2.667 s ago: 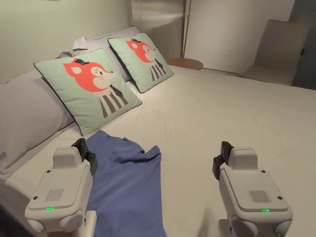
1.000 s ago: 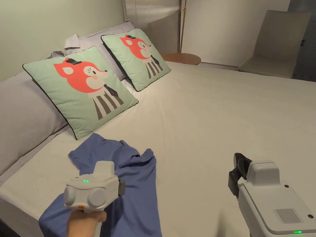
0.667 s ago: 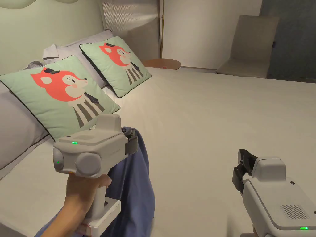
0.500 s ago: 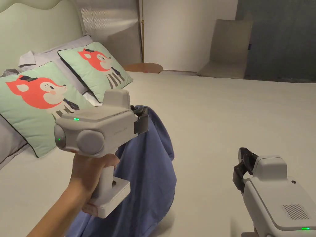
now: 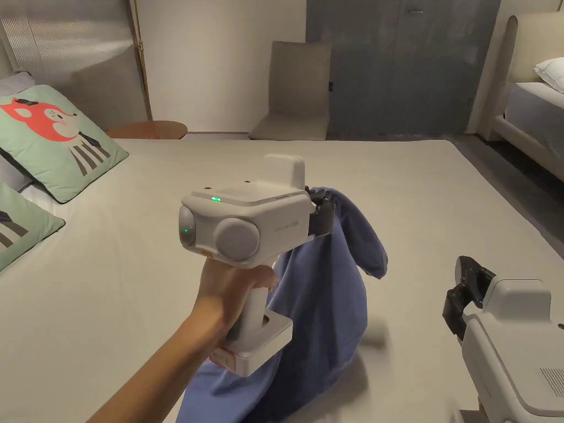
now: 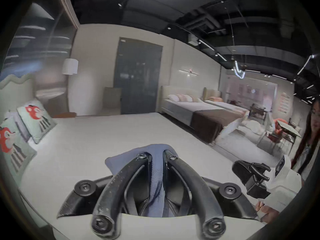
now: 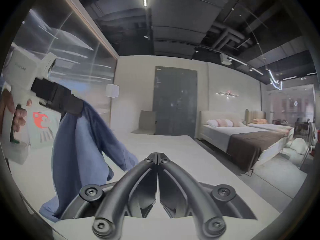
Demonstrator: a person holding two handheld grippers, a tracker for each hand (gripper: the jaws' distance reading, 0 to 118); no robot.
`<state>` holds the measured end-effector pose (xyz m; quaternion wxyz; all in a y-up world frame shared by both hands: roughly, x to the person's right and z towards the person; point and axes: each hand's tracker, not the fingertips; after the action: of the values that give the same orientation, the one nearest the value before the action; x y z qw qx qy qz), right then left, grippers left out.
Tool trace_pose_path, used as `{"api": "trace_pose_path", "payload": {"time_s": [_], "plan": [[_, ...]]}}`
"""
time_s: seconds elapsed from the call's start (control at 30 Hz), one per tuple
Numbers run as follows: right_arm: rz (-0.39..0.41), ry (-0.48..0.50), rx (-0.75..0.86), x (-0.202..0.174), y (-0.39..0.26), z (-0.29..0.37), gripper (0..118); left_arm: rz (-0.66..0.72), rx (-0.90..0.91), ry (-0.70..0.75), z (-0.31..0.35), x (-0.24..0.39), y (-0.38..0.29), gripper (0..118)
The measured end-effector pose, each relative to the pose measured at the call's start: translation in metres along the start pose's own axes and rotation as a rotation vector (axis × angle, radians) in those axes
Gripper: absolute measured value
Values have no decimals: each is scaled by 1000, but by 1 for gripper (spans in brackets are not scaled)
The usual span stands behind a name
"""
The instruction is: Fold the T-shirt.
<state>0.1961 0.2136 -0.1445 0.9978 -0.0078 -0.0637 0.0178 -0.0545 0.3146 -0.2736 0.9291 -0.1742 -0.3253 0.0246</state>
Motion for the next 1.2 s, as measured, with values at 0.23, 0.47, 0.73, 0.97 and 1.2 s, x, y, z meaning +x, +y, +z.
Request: {"api": "trace_pose_path", "payload": {"time_s": [0.23,0.47,0.73,0.97,1.2], "plan": [[4,-55,-31,23,-9,20,0,114,-290,-44,-69,1,-95,6],[-15,-52,-74,13,-14,29,0,146,-537,32,-102,-16,-182,6],[-10,-15,-79,-8,-6,26,0,107,-470,70,-82,-21,-176,108],[-3,8,-38,-19,2,21,0,93,-129,137,-14,-36,-122,108],[-8,27,-3,-27,15,16,0,-55,119,326,55,-50,-106,106]]}}
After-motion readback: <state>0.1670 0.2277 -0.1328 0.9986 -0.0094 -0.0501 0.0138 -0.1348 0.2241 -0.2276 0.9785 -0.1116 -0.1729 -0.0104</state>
